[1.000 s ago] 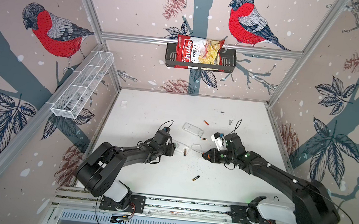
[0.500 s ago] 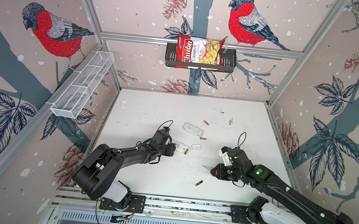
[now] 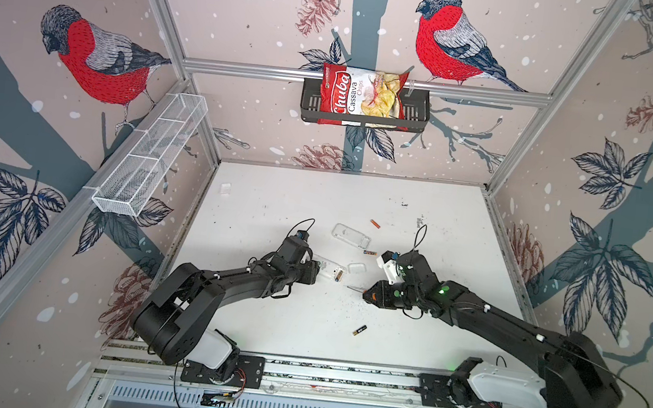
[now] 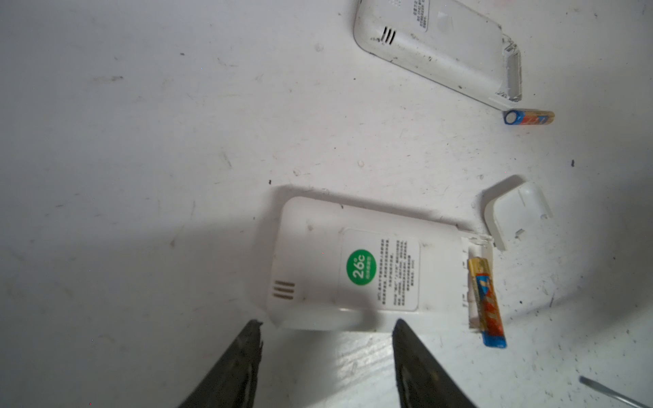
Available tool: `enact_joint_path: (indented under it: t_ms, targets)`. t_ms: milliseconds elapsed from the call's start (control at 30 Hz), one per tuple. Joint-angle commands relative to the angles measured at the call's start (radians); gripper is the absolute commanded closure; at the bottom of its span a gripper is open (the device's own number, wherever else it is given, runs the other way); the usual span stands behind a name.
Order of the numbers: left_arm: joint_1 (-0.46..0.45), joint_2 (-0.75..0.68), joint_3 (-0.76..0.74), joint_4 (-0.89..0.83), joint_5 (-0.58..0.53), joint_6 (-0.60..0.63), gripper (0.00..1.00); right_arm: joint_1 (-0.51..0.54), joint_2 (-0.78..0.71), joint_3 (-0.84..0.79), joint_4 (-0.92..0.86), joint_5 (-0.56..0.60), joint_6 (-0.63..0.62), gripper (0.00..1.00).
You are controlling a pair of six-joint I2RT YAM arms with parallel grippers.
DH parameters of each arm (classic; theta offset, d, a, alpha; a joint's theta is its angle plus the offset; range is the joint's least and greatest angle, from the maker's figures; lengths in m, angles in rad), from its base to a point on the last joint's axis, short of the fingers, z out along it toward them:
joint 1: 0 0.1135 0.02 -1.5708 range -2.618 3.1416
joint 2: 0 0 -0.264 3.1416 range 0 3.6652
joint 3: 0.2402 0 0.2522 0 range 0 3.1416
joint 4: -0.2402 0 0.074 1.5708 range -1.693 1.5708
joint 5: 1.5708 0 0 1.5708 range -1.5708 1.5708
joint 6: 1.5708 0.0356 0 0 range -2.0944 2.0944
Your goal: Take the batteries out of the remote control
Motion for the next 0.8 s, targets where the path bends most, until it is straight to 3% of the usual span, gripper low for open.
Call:
enact_joint_path:
  t_ms: [0, 400, 767]
  targets:
    - [-0.002, 0.001, 0.008, 0.004, 0.005, -0.003, 0.40, -0.006, 0.032, 0.005, 0.112, -0.040, -0.016, 1.00]
    - [-0.002, 0.014, -0.005, 0.025, 0.014, -0.011, 0.45, -0.029, 0.140, 0.021, 0.184, -0.082, -0.032, 1.00]
    - [-0.001, -0.065, -0.007, 0.000, 0.021, -0.016, 0.41, -0.045, 0.162, 0.025, 0.191, -0.088, -0.045, 1.00]
